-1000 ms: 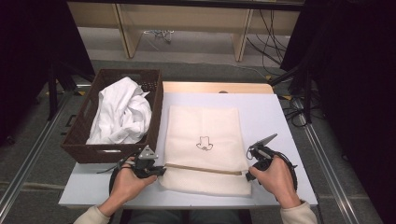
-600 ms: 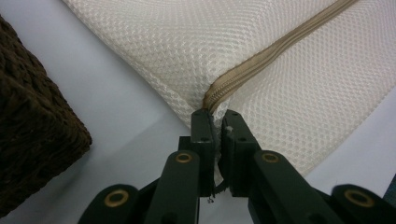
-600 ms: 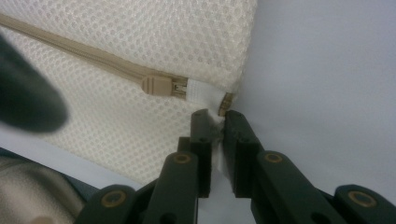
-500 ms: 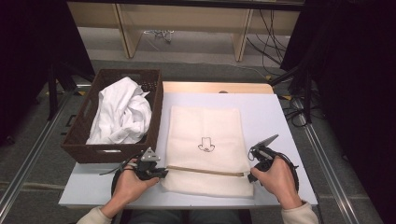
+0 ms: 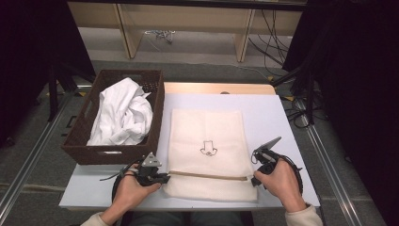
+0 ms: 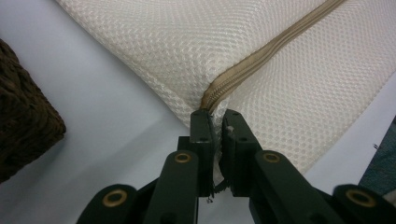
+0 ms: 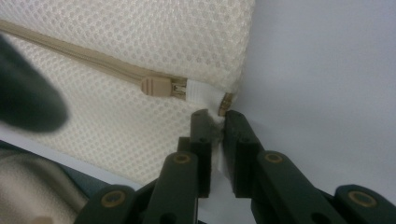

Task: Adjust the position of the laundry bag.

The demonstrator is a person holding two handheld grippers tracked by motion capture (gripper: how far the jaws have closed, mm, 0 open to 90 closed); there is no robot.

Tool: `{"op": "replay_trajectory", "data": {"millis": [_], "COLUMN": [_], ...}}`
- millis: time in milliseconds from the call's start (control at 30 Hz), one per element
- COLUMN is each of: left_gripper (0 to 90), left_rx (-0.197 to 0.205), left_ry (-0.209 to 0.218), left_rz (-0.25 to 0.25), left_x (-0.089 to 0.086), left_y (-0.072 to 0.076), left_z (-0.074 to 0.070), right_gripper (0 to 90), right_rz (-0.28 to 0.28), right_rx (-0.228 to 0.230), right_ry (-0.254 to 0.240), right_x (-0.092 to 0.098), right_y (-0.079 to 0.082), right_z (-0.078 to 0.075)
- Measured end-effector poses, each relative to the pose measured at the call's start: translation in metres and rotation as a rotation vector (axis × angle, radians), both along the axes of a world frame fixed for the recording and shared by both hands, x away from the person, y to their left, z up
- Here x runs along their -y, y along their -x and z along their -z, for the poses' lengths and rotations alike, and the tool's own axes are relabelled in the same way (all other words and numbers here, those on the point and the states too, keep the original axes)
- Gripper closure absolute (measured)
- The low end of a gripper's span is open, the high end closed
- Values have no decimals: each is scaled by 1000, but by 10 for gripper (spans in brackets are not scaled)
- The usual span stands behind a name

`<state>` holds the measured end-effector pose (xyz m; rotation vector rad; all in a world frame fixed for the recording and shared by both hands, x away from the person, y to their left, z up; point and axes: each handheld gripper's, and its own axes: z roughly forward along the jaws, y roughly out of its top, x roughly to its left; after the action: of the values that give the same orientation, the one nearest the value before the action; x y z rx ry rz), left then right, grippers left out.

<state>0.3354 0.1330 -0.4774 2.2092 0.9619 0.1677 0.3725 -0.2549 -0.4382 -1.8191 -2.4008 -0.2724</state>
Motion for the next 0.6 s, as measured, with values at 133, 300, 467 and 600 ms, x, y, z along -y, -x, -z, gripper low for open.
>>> {"op": "replay_trajectory", "data": {"millis": [133,300,467,600], "left_gripper": [830,820,614,419], "left_rx": [6,3,42,79], "left_ry": [2,9,-1,25], "left_rz": [-9,-10,-30,-26], "left_x": [0,-1,-4,-5], "left_y": [2,4,7,11], "left_z": [1,0,-4,-12], "right_gripper": [832,819,726,628], "right_rz": [-4,31,50,78], "right_rx": [-14,-38,-22,22], "right_ry": [10,4,3,-23], "right_x": [-1,-2,1,3], "right_y": [1,3,4,5], "right_z": [1,-2,-6,-12]}}
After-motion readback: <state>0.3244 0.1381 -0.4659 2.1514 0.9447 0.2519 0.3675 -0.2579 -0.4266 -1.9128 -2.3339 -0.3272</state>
